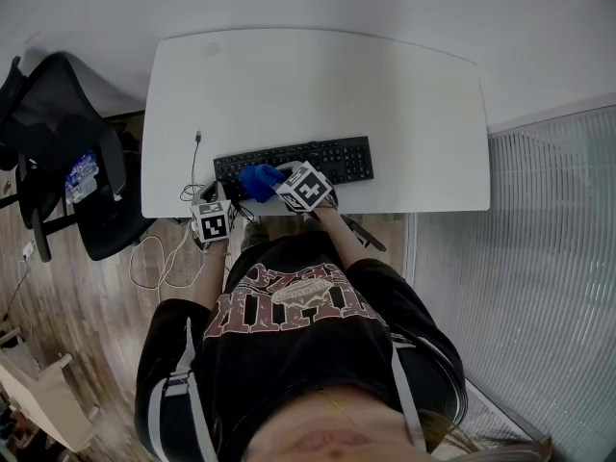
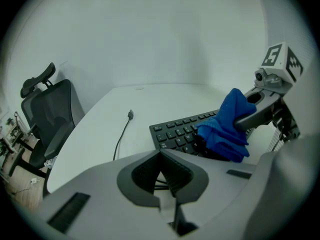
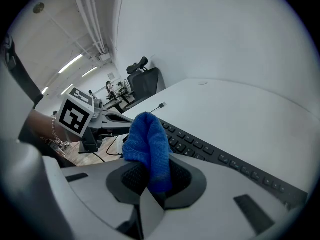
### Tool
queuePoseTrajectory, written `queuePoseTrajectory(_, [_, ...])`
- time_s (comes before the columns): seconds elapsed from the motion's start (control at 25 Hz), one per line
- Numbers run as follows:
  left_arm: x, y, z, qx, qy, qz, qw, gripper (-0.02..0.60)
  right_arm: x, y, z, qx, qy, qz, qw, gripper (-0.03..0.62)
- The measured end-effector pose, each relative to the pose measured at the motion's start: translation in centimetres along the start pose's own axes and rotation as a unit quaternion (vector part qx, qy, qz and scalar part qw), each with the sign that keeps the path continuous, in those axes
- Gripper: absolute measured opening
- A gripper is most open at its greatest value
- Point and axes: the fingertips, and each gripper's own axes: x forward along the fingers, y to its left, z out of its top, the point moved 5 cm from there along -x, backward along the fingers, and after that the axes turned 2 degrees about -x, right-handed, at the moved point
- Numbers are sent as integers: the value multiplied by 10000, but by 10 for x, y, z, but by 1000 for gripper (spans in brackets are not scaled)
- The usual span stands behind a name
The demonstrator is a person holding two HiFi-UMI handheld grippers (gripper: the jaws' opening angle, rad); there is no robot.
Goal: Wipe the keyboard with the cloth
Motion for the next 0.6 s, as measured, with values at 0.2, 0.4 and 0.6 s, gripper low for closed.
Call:
queuePoseTrajectory(0.2, [-1,0,0,4,6,10,10000,35,-8,-6,-6,-18,12,-87,10000,64])
queuePoseTrajectory(0.4, [-1,0,0,7,15,29,10000,35,-18,-16,-13,-63,40,-183,9998,64])
queuePoseTrajectory(0.6, [-1,0,1,-9,21,34,10000,35,-26,-25,-17,-5,25,-202,9998,64])
